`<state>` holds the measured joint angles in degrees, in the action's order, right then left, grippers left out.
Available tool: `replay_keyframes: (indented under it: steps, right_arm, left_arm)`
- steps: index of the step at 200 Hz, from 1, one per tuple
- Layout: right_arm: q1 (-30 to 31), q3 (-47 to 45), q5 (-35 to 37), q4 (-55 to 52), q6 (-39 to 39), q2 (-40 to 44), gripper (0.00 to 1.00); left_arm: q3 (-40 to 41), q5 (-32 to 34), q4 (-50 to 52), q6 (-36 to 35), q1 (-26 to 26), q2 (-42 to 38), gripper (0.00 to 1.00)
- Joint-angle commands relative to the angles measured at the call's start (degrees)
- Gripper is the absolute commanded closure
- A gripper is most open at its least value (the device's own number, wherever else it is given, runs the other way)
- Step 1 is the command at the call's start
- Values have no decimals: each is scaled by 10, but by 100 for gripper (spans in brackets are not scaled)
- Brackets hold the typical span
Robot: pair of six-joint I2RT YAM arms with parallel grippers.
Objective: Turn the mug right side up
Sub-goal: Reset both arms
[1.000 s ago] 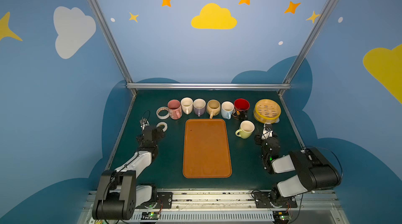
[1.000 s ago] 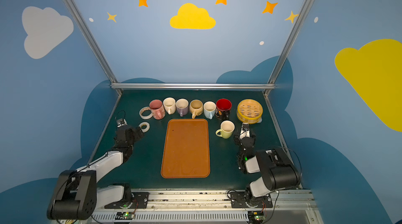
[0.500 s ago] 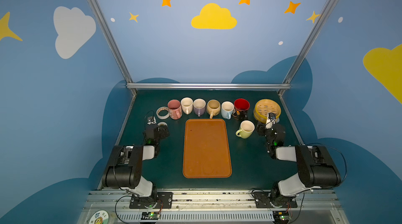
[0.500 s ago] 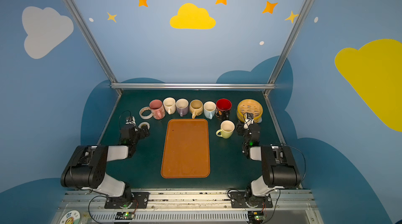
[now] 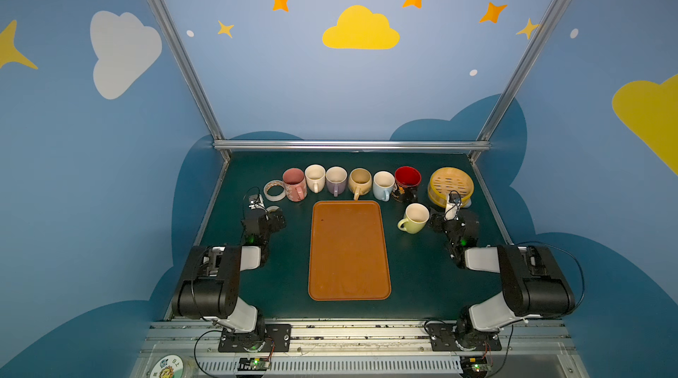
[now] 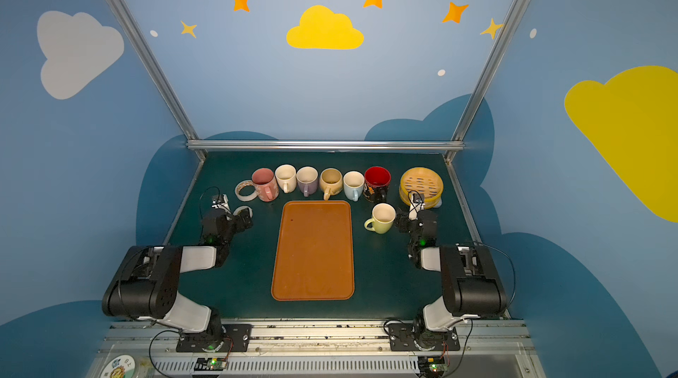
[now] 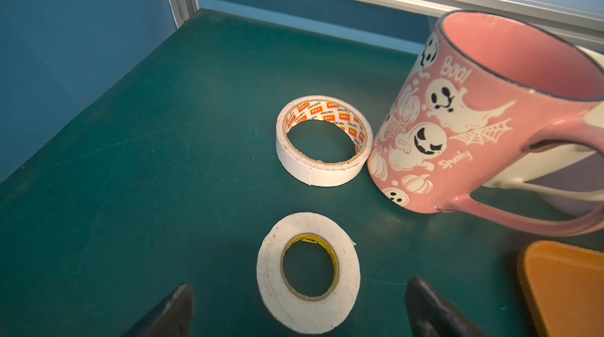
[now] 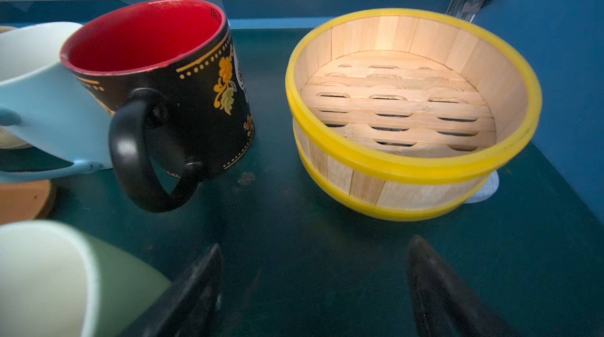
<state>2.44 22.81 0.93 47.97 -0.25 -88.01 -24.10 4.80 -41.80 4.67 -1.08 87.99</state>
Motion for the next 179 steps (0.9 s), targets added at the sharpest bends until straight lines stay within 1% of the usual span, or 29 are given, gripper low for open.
replay_keyframes:
  steps: [1, 39, 51, 67, 81, 90, 97, 103, 114, 119, 127, 135, 143, 151, 157, 169, 179]
  right_arm:
    - [0, 1, -6, -10, 3, 7, 18]
    - [1, -3, -5, -5, 3, 10, 19]
    - [3, -14, -2, 14, 3, 12, 18]
    - [3, -71, 2, 105, 2, 23, 18]
    - [3, -120, 3, 212, 1, 13, 18]
    - [4, -127, 6, 240, 3, -1, 18]
    - [3, -120, 6, 225, 1, 0, 18]
    - [3, -108, 4, 191, 1, 9, 18]
    - [3, -77, 0, 108, -2, 26, 18]
    - [3, -60, -1, 84, -2, 21, 18]
    - [3, -28, -4, 43, -2, 8, 18]
    - [2, 3, -8, -14, -1, 6, 18]
    - [-2, -9, -12, -2, 2, 17, 18]
    - [-1, -14, -10, 23, 2, 7, 18]
    - [0, -8, -9, 19, 0, 1, 18]
    - [-1, -1, -13, -16, 0, 13, 18]
    - [-1, -3, -13, 4, 0, 5, 18]
  left_arm:
    - [0, -3, -10, -8, 1, -7, 0]
    - [1, -3, -11, -8, 0, -7, 0]
    - [5, -5, -15, -10, 1, -9, 0]
    - [39, 5, -61, -11, 6, -25, 0]
    - [93, 21, -149, -5, 6, -35, 0]
    - [118, 34, -204, 1, 7, -28, 0]
    - [120, 42, -218, 4, 6, -21, 0]
    - [111, 45, -199, 5, 6, -23, 0]
    - [69, 47, -114, 8, 6, -28, 0]
    - [40, 48, -79, 7, 6, -18, 0]
    - [-8, 51, 4, 5, 7, -4, 0]
    - [22, 40, -40, 2, 9, -14, 0]
    - [36, 27, -69, -1, 6, -15, 0]
    - [18, 29, -37, -2, 7, -13, 0]
    - [-4, 30, 0, -1, 6, -7, 0]
    - [19, 22, -38, -6, 7, -13, 0]
    - [14, 12, -35, -15, 9, -9, 0]
